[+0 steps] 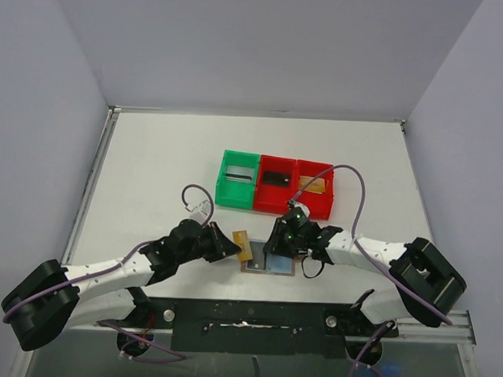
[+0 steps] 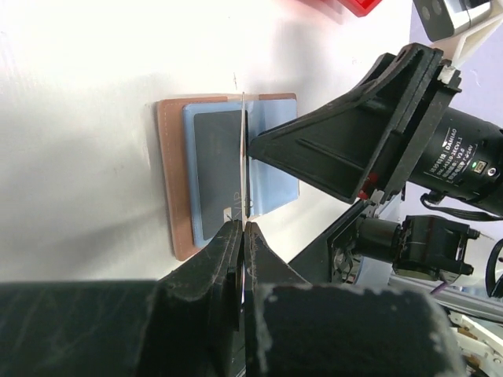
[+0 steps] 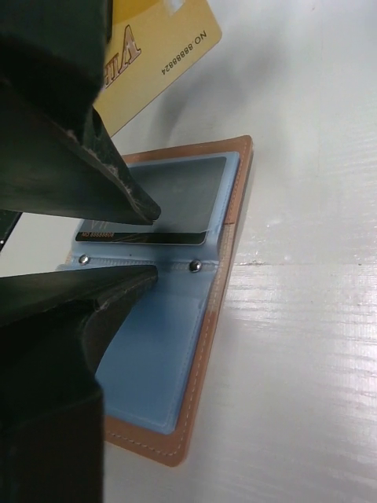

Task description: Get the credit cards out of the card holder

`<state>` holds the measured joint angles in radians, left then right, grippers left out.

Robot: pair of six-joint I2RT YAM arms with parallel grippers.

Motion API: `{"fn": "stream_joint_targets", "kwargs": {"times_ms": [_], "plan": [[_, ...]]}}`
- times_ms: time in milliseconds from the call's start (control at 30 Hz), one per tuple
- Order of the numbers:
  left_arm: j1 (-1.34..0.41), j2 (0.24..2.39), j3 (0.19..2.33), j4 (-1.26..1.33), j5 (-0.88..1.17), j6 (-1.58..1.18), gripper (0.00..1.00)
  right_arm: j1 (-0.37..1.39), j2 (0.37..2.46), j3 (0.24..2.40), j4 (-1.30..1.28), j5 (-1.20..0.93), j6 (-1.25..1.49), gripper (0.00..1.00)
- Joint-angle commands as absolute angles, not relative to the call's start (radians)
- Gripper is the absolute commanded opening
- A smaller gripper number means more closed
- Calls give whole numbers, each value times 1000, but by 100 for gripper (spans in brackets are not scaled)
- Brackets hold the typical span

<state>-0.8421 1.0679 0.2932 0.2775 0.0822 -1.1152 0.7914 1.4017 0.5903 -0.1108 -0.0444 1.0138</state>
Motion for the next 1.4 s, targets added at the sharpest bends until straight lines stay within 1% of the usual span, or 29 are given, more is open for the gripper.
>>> {"fn": "stream_joint_targets", "kwargs": {"times_ms": [0,100,267,333,367,400,433,500,600,633,667,700,767,833,867,967,1033,1133,1233,1367], "plan": [[-837,1053,313,310,90,-1097,0,783,1323,564,-50,-39,1013,33],[-835,1058,335,306,103,-1076,0,780,1253,556,14,-64,966,43],[-812,1044,333,338,137,-1074,0,735,1115,564,-46,-4,912,53],[-799,1033,331,353,158,-1073,0,698,1048,530,-24,-6,917,62],[-793,1028,332,356,167,-1071,0,679,1013,501,21,-22,920,71],[-787,1022,332,361,174,-1068,0,664,984,470,71,-48,911,77],[-782,1019,334,368,182,-1063,0,648,955,446,105,-63,905,80],[-772,1012,340,378,195,-1058,0,635,905,412,138,-54,897,83],[-766,994,351,385,192,-1052,0,618,822,379,171,-57,863,84],[-764,985,353,390,192,-1051,0,604,800,378,162,-63,855,87],[-764,979,355,398,193,-1049,0,587,785,383,142,-86,850,94],[-763,974,358,404,195,-1046,0,556,781,394,128,-143,835,96],[-761,966,363,420,205,-1043,0,480,797,430,50,-238,802,97],[-761,963,368,448,221,-1039,0,394,826,442,32,-373,781,96],[-761,965,369,467,227,-1039,0,350,840,440,46,-436,783,94],[-760,980,379,499,253,-1029,0,255,861,409,166,-593,840,96],[-759,990,388,516,273,-1023,0,243,854,397,241,-650,863,94],[-759,1013,387,587,326,-1033,0,243,840,404,267,-657,884,91],[-760,1053,385,678,388,-1054,0,252,852,414,287,-683,899,85],[-764,1109,401,737,448,-1069,0,287,888,417,357,-727,929,77]]}}
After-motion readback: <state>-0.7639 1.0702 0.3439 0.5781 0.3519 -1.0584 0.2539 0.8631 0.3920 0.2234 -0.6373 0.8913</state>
